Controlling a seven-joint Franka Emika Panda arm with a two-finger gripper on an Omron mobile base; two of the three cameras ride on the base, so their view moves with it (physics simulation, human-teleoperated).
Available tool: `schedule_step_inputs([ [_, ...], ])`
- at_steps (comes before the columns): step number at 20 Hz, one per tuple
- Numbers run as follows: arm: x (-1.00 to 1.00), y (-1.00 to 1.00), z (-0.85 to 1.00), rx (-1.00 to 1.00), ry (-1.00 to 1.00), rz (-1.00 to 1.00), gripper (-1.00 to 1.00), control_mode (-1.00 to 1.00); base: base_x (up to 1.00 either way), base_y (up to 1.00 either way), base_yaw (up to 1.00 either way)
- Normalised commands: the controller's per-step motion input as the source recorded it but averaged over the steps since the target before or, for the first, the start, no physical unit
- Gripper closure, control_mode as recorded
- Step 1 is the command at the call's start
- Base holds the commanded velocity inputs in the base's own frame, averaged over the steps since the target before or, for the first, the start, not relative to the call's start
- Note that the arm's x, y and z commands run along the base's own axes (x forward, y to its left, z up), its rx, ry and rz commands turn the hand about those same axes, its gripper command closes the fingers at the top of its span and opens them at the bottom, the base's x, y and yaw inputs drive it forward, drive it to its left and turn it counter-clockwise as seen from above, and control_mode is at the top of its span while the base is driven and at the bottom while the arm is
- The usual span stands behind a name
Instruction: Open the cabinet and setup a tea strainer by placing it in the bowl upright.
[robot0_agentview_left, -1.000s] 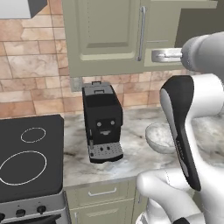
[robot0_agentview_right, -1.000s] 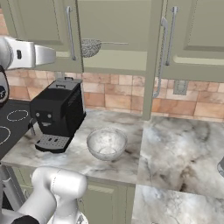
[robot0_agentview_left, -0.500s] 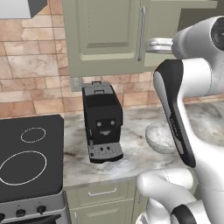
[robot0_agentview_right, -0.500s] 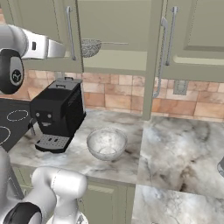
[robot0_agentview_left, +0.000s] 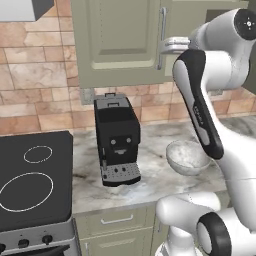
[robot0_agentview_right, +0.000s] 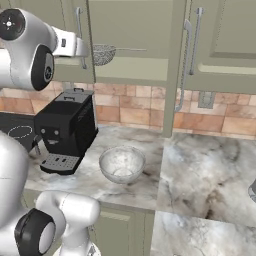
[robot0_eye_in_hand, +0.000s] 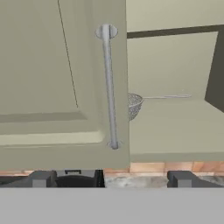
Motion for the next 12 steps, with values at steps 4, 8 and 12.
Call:
schedule_step_inputs([
  [4,0.39,0.00,0.00,0.00,0.00,0.04,-1.00,-1.00,0.00,0.00,0.00],
  [8,0.27,0.00,0.00,-0.03,0.05,-0.02,-1.00,-1.00,0.00,0.00,0.00],
  [12,0.28,0.00,-0.02,-0.03,0.02,-0.05,-1.00,-1.00,0.00,0.00,0.00],
])
